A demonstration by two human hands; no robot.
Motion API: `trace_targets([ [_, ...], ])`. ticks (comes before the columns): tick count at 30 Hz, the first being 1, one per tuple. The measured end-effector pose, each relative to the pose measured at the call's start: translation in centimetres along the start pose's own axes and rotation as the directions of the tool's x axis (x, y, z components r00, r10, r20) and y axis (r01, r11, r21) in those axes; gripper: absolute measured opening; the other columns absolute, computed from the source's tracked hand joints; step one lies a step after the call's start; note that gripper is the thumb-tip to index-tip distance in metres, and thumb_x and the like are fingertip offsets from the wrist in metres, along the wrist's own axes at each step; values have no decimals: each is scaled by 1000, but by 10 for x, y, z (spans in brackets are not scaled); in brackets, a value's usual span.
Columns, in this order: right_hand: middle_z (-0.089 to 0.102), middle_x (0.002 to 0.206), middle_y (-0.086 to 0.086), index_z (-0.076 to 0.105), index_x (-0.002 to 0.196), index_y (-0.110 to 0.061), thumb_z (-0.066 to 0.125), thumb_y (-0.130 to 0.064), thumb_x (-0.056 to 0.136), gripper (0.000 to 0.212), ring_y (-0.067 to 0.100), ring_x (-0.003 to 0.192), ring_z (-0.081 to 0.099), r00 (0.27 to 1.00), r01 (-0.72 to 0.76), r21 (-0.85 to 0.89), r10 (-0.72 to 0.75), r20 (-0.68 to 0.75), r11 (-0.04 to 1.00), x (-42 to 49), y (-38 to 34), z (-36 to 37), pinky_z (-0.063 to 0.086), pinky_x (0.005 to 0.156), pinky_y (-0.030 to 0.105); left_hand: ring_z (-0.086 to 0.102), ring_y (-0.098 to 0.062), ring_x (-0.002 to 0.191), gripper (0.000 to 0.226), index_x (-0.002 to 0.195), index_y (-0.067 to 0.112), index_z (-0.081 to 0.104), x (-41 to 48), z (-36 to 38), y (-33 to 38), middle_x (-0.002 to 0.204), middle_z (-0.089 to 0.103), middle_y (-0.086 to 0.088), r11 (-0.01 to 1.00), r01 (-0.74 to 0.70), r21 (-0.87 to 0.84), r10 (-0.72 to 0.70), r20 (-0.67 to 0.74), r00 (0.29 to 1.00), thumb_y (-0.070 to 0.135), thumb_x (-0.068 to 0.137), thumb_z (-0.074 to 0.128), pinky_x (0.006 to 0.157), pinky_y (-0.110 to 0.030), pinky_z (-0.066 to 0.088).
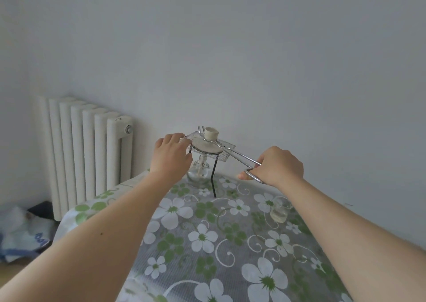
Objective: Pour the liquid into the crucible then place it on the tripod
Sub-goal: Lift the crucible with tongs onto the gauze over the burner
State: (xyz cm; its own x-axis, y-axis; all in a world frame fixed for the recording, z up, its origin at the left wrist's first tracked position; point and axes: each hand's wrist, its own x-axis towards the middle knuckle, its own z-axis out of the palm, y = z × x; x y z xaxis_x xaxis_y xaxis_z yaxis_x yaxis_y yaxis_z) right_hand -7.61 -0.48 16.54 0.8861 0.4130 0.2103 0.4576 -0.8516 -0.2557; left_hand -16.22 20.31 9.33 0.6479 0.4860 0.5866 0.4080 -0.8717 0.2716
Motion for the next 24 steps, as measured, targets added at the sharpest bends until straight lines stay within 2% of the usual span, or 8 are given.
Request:
trace_targets([
  [2,62,65,-1,73,89,-10,79,-73,45,78,20,62,55,1000,3,-7,-3,1,1000,1,-1,3,35,53,23,38,-25,133,39,129,20,53,-1,1,-1,142,47,-3,1000,4,-5,-4,2,1000,25,90,51,111,-40,26],
  [11,63,66,-1,73,87,-12,79,-72,47,73,18,62,57,1000,12,-25,-12,-1,1000,3,-1,11,36,54,23,38,-24,133,38,128,20,53,-1,5,0,142,47,-2,1000,2,-23,-3,-5,1000,26,91,51,112,-38,25],
  [21,69,81,1,69,93,-14,77,-75,46,78,20,69,58,999,9,-29,-8,38,1000,5,-1,13,37,55,24,37,-24,133,39,129,21,53,-2,8,-1,142,47,-2,1000,10,-24,-10,8,1000,27,91,51,112,-39,25],
  [24,64,74,0,67,90,-12,75,-77,46,79,20,67,56,999,6,-38,-4,52,999,6,0,14,35,53,23,37,-24,134,39,130,22,52,-3,8,-2,142,47,-2,1000,14,-18,-14,11,1000,28,91,51,112,-39,24],
])
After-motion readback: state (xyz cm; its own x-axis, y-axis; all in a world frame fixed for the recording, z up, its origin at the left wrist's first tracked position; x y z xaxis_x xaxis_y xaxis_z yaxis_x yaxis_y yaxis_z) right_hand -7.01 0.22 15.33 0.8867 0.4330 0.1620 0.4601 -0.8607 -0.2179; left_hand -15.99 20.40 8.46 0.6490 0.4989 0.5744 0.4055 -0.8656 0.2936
